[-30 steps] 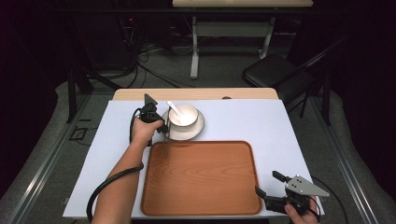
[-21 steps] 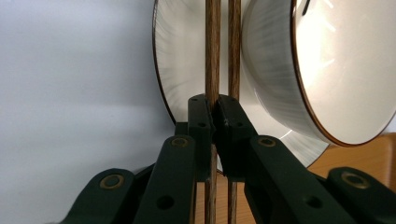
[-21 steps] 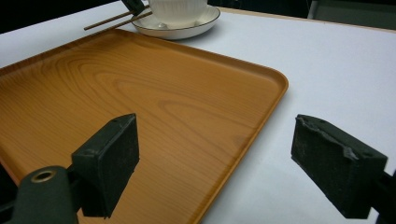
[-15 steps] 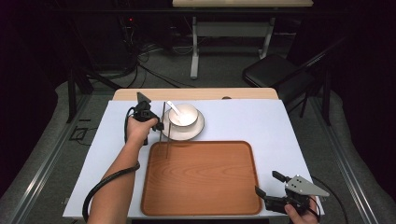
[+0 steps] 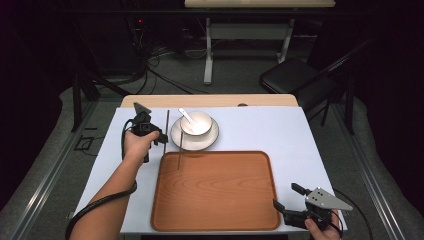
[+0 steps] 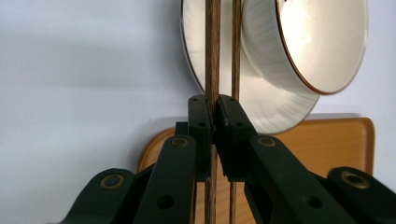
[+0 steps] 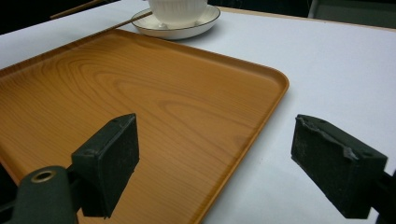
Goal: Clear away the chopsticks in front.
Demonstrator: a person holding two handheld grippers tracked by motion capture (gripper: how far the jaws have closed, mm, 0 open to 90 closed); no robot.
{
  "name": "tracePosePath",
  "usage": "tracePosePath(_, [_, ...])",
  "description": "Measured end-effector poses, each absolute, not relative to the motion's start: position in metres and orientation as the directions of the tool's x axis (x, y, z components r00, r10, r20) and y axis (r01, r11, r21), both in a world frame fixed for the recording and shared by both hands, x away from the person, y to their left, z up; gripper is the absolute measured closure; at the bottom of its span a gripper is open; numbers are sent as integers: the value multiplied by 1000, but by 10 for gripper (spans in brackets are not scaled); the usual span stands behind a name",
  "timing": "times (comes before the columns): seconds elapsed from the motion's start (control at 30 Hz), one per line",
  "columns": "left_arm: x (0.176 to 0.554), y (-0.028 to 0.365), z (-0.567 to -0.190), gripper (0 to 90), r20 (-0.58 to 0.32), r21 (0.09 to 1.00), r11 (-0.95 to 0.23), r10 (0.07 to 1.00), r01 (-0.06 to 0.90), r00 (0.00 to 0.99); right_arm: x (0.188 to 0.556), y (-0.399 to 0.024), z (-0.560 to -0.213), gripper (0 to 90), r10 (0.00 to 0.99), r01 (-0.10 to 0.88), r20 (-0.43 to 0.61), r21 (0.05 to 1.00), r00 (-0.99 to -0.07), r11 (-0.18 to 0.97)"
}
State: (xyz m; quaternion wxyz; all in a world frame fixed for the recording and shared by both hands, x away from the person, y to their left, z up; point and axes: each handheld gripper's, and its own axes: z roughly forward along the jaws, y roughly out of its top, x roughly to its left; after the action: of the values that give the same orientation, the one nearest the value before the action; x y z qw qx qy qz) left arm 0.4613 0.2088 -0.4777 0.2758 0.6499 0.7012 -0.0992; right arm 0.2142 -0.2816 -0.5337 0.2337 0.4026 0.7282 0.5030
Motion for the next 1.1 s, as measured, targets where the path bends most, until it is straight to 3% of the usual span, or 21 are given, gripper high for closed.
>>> tracePosePath(0.43, [397,224,-482,847,-576,208,133,817,969,11,215,-281,-534,148,828,356,65,920,-557,167])
tracePosePath(0.7, [361,222,-500,846,-599,149,100,801,984,10,214,-280,-533,148,831,353,59,920,-553,169])
tracePosePath(1.1, [338,208,-526,846,-589,94,64,808,993,3,214,-280,-533,148,832,352,58,921,-551,169])
